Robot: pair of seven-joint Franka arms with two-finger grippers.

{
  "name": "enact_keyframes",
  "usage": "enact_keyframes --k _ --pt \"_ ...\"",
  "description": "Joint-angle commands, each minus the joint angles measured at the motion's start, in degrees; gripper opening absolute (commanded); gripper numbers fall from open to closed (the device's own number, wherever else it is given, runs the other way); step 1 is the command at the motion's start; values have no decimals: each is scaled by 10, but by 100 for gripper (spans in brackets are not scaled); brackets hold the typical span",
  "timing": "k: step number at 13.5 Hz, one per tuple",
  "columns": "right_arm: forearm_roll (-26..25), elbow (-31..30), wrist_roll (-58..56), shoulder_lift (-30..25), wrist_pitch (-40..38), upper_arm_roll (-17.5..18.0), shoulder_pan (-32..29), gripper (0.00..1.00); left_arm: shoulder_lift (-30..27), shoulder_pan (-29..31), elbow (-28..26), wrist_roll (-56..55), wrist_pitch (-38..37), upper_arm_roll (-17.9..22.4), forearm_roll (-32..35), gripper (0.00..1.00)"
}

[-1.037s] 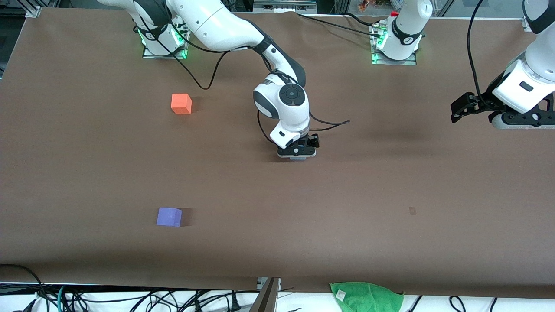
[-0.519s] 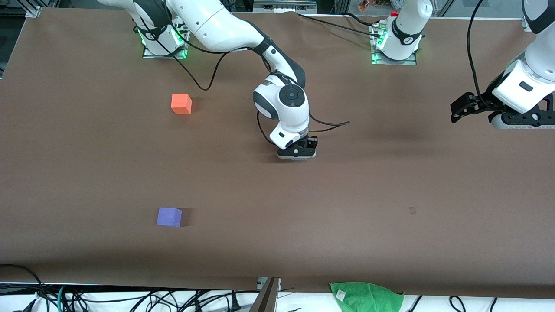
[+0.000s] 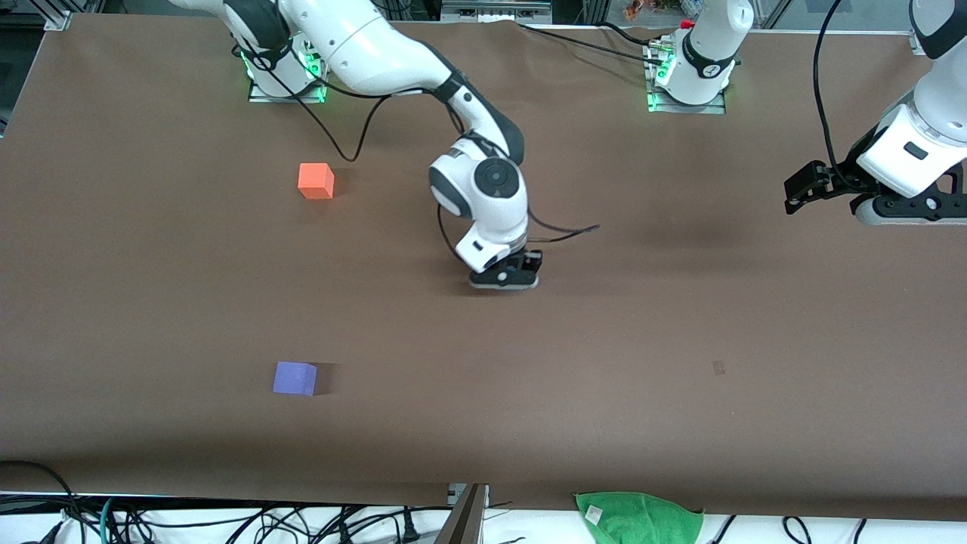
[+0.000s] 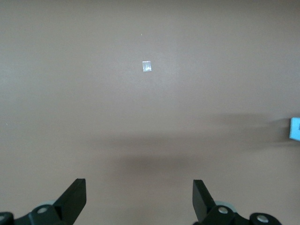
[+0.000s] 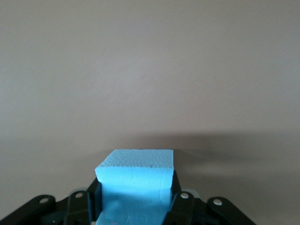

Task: Place blue block between orange and purple blocks
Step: 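Lift the blue cube and carry it toward the orange and purple cubes, then lower the blue cube between the orange and purple cubes, open the right gripper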

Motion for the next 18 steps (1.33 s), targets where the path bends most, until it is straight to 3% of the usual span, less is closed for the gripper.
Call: enact_keyframes --k 1,3,5,10,13,15,18 --pt "2 -12 -68 -54 -76 9 -50 43 -4 -3 -5 16 8 5 -9 100" --pt "29 -61 -152 -103 -107 8 -106 44 -3 -3 -5 16 7 5 -9 100" --pt "36 -152 -210 -165 -100 6 -147 46 -3 -3 -5 16 8 5 -9 100" --pt "37 -408 -318 -307 7 -6 -236 50 -3 -3 -5 16 8 5 -9 100" --pt "36 -555 -322 -348 150 -29 -244 51 -3 -3 -5 16 7 4 -9 100" --pt "37 -582 -320 -340 199 -41 -246 51 -3 -3 -5 16 7 5 -9 100" --pt "38 -582 -316 -330 202 -41 -260 51 -3 -3 -5 16 7 5 -9 100"
